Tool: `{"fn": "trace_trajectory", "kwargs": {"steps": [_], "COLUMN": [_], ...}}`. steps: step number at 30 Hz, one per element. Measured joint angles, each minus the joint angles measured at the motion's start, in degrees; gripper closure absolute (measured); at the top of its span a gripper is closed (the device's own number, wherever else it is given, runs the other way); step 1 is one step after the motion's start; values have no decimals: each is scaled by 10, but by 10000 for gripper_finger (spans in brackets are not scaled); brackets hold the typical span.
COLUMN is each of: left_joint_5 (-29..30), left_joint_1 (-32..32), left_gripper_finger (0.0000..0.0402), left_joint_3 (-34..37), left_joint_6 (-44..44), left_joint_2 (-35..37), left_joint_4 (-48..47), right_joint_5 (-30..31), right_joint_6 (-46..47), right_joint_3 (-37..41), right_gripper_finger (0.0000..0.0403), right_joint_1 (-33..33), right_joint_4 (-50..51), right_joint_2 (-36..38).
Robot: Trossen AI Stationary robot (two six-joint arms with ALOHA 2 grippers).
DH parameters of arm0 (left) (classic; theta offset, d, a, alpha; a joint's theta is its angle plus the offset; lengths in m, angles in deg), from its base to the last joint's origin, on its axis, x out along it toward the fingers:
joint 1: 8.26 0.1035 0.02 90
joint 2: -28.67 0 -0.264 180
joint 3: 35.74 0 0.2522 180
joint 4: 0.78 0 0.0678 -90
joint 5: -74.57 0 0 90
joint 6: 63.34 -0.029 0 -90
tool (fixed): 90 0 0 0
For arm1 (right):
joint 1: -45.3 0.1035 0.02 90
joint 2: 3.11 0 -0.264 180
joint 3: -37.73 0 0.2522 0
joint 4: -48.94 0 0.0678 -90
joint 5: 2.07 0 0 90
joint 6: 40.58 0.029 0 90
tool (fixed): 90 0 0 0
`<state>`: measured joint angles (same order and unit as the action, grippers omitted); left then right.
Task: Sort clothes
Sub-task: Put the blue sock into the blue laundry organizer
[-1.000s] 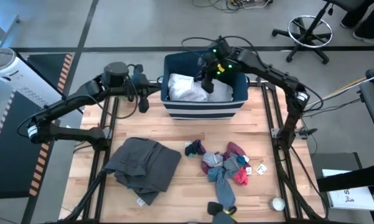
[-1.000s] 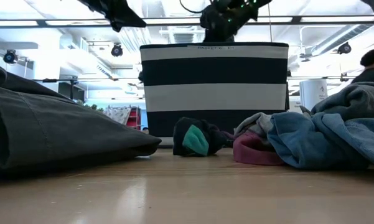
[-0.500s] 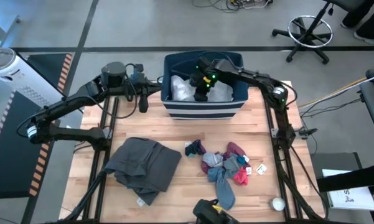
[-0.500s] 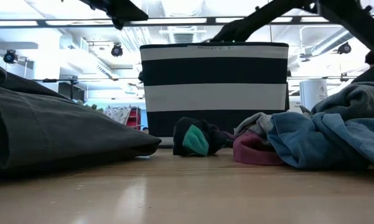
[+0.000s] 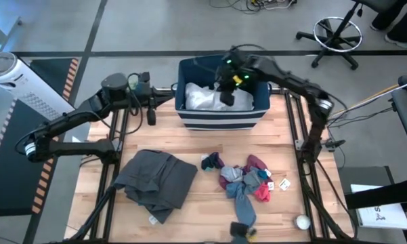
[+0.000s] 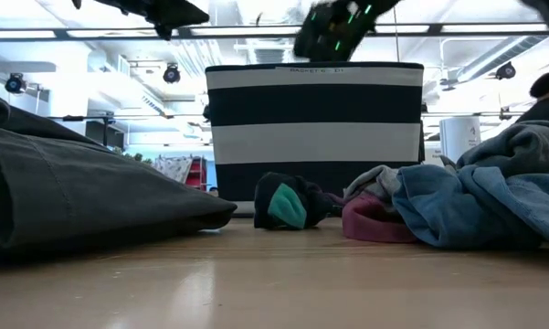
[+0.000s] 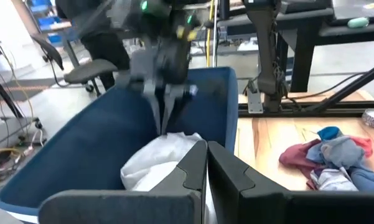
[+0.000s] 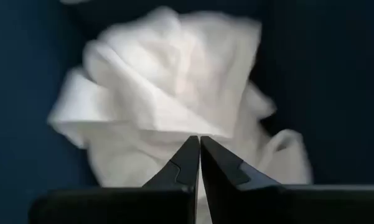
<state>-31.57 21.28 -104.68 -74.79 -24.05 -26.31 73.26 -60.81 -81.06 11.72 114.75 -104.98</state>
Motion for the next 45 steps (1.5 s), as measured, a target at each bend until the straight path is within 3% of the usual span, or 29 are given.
{"fn": "trace_trajectory", "kwargs": {"steps": [4, 10, 16, 22, 25, 33, 40, 45], "left_joint_5": [0, 0, 4, 6, 14, 110, 110, 124], "left_joint_1": [-23, -72, -123, -161, -177, -239, -289, -298], "left_gripper_finger": [402, 401, 402, 402, 402, 402, 402, 402], "left_joint_3": [13, 51, 105, 150, 171, 238, 324, 342], "left_joint_6": [0, -2, -1, 8, 21, 32, 53, 68], "left_joint_2": [16, 42, 68, 84, 84, 76, 79, 78], "left_joint_4": [16, 52, 100, 110, 111, 163, 315, 333], "right_joint_5": [22, 27, 28, 28, 33, 132, 132, 129], "right_joint_6": [7, 24, 74, 137, 162, 188, 204, 204], "right_joint_3": [2, 33, 153, 317, 385, 491, 491, 454], "right_gripper_finger": [388, 335, 285, 241, 220, 171, 136, 116], "right_joint_1": [28, 99, 183, 274, 314, 372, 372, 373], "right_joint_4": [-1, 15, 7, -126, -217, -391, -441, -443], "right_joint_2": [86, 193, 266, 306, 301, 221, 109, 30]}}
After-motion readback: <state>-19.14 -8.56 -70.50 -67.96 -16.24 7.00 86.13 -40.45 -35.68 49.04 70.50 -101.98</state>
